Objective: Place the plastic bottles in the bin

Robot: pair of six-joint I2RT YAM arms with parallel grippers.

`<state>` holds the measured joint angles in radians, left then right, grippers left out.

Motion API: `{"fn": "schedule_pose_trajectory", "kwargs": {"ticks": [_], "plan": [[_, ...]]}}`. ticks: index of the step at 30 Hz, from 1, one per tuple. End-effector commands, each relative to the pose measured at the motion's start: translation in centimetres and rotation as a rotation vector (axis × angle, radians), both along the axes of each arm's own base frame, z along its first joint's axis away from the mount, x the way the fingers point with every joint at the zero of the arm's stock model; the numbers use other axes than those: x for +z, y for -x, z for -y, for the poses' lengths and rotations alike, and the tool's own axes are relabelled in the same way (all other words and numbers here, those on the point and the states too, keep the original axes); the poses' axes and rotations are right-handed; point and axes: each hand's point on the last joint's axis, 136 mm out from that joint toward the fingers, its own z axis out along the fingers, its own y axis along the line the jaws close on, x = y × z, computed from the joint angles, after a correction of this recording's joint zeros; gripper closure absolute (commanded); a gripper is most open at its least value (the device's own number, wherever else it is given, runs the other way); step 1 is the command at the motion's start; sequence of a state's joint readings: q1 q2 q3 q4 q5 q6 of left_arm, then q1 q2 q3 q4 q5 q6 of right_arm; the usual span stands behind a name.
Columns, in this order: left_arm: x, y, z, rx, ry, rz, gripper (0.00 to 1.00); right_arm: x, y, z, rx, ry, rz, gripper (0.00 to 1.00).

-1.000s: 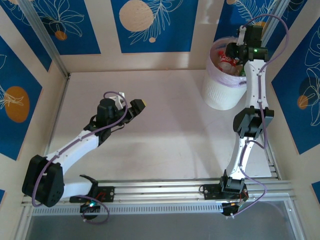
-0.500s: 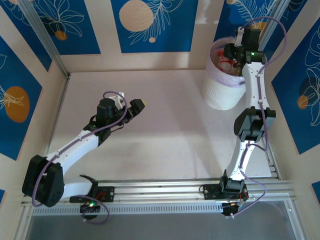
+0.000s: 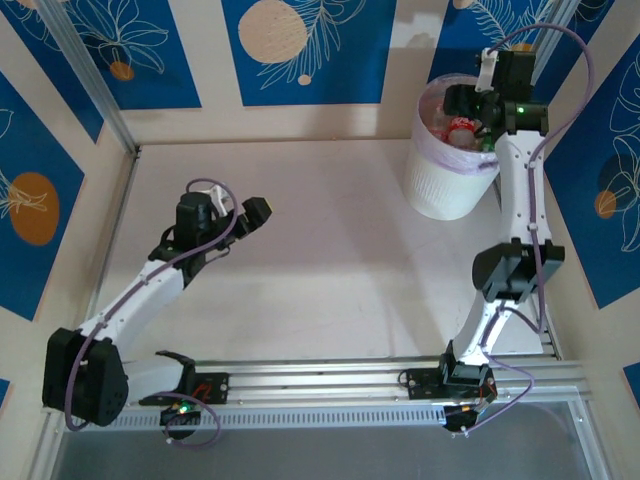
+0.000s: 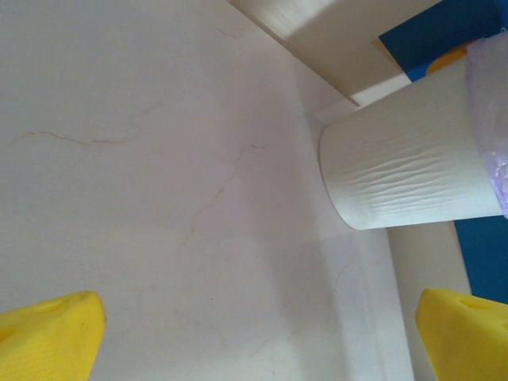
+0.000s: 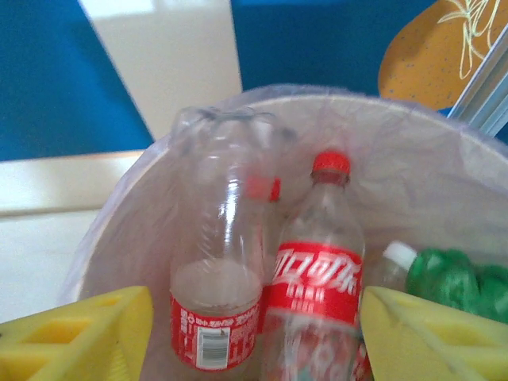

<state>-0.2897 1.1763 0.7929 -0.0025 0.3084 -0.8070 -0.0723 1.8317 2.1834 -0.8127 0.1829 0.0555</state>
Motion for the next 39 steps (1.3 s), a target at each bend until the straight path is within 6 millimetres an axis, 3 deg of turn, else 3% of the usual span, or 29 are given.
{"fn": "schedule_pose_trajectory", "kwargs": {"ticks": [1, 5, 8, 12, 16, 18, 23, 27, 33, 39], "plan": [[1.4, 0.4, -2.1, 0.015, -0.125, 0.043, 0.00, 3.5, 3.8, -3.0, 0.061, -0.006, 0.101, 0.22], [1.3, 0.9, -4.5, 0.061, -0.259, 0.049, 0.00, 2.9, 8.3, -6.6, 0.165, -0.040, 0.121, 0.04], [1.0, 1.3, -6.6, 0.125, -0.364, 0.049, 0.00, 1.0, 11.4, -9.6, 0.261, -0.052, 0.115, 0.01], [0.7, 2.1, -9.6, 0.216, -0.512, 0.077, 0.00, -3.3, 14.9, -12.7, 0.362, -0.056, 0.066, 0.01], [-0.1, 3.2, -13.8, 0.356, -0.705, 0.112, 0.00, -8.5, 17.4, -14.5, 0.417, -0.047, 0.022, 0.01], [-0.9, 3.7, -15.6, 0.416, -0.801, 0.132, 0.00, -11.7, 18.0, -14.5, 0.408, -0.037, -0.016, 0.01], [-3.1, 4.0, -17.7, 0.497, -0.916, 0.171, 0.00, -18.5, 17.8, -13.4, 0.307, -0.040, -0.056, 0.01], [-4.7, 3.9, -18.5, 0.513, -0.979, 0.191, 0.00, -21.9, 16.8, -11.3, 0.237, 0.053, 0.007, 0.01], [-7.3, 2.6, -18.5, 0.469, -1.021, 0.220, 0.00, -23.8, 15.6, -8.2, 0.153, 0.028, 0.055, 0.01], [-9.3, 0.3, -18.0, 0.425, -1.000, 0.275, 0.00, -24.9, 14.0, -7.5, 0.137, 0.044, 0.085, 0.01]]}}
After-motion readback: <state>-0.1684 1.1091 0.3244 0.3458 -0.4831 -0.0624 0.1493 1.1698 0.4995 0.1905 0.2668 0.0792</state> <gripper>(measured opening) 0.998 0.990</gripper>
